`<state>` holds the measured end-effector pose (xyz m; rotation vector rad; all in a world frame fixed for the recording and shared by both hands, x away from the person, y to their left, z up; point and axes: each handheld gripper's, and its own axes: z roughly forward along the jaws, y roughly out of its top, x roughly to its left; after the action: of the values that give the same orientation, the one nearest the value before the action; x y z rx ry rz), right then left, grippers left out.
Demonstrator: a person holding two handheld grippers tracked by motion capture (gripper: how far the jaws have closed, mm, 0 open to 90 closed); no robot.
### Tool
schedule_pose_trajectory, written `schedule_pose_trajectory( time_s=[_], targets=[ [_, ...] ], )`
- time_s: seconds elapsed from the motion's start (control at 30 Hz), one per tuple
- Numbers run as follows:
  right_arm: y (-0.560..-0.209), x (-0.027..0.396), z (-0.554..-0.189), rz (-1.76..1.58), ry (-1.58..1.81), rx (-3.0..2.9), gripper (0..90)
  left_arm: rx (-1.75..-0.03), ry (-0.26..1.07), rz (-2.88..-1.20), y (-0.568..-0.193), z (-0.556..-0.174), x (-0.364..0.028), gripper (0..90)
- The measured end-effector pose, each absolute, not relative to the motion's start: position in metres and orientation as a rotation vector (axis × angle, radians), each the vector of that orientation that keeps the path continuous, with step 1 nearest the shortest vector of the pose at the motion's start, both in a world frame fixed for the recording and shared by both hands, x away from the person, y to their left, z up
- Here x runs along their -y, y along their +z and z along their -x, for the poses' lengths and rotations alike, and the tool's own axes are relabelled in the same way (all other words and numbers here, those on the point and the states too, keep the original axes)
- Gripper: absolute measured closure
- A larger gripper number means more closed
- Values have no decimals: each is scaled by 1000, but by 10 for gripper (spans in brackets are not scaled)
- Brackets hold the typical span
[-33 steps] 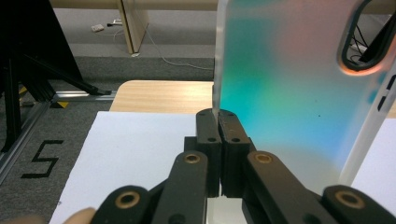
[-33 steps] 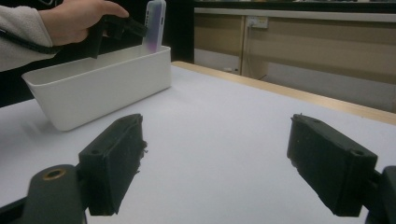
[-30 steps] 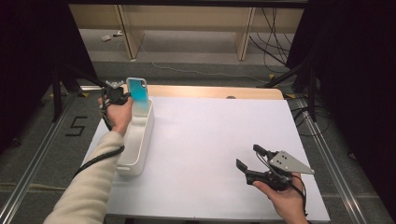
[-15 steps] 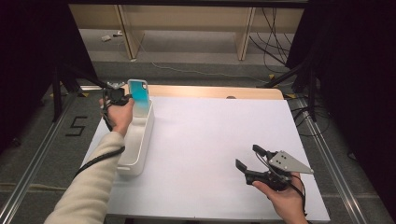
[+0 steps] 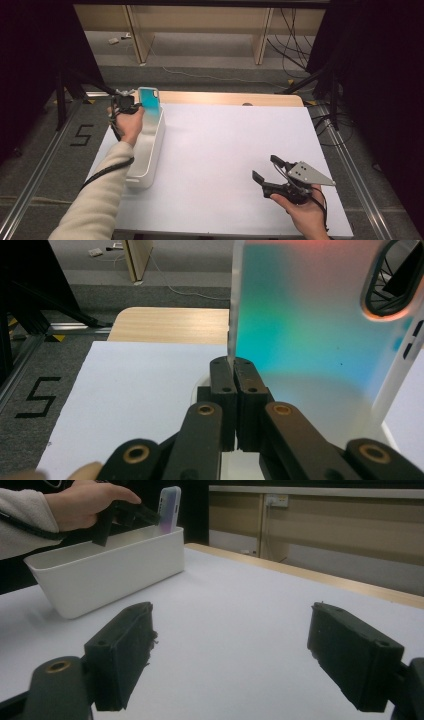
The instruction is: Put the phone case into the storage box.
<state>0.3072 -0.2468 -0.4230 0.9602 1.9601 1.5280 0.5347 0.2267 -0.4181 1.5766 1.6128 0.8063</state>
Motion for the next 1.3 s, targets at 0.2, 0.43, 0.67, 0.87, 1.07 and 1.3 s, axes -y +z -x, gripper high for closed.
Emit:
schedule_pose_trajectory(
  time_s=[0.2, 0.43, 0.67, 0.87, 1.07, 1.3],
  targets=[
    [-423, 247, -307, -962, 1529, -1963, 196, -1611, 806, -1579, -418, -535, -227, 883],
    [-424, 246, -308, -964, 1545, -1959, 196, -1618, 794, -1590, -419, -535, -227, 882],
    [-424, 246, -308, -963, 1544, -1958, 196, -1617, 796, -1603, -418, -536, -226, 881],
    [-424, 246, -308, -959, 1544, -1956, 196, -1624, 789, -1611, -422, -537, -226, 880],
    [-423, 246, -308, -959, 1539, -1952, 196, -1620, 773, -1617, -423, -537, -225, 860],
    [-424, 247, -308, -955, 1538, -1942, 196, -1558, 737, -1585, -412, -529, -224, 689]
  ],
)
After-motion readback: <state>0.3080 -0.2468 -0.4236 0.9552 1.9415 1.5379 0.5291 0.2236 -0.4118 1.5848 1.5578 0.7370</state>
